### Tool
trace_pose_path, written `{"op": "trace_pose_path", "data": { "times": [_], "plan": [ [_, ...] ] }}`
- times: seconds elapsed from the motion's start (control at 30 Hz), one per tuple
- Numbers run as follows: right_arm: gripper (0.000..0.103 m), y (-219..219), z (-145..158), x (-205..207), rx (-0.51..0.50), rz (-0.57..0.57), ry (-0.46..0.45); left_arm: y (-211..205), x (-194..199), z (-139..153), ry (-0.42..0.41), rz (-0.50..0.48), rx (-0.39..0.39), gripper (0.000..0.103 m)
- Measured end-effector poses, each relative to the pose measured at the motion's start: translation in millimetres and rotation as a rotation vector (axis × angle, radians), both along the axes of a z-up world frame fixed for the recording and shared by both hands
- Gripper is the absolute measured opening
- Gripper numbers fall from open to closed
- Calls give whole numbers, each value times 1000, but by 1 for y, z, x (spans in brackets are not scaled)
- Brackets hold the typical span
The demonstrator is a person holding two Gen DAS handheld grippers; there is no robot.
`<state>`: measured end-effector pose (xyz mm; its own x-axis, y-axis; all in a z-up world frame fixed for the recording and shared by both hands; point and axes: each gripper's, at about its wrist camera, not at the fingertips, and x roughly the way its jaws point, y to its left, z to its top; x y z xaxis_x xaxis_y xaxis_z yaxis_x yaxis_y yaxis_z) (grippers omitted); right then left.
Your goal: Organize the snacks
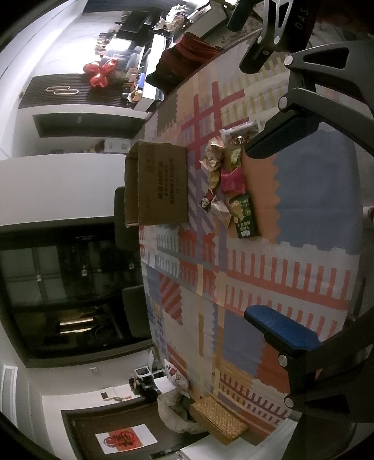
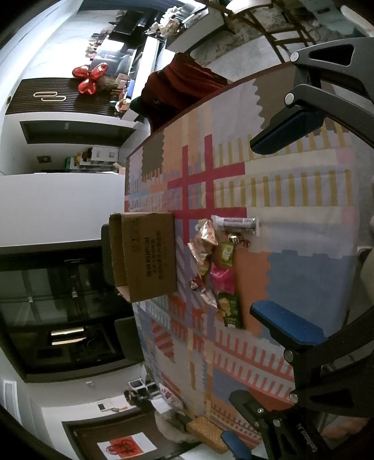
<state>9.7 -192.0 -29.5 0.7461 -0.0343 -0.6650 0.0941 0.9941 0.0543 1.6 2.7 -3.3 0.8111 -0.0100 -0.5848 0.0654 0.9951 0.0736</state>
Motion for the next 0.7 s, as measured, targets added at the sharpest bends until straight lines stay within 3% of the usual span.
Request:
{"op": "trace_pose_path", "data": {
  "times": [0.4, 0.7],
  "plan": [
    [102, 2, -12, 19, 20, 2, 37, 0, 21, -10, 9, -44, 1, 103],
    [89, 11, -31, 57, 52, 18, 101, -2, 61, -19, 54, -116, 16, 84]
  ]
}}
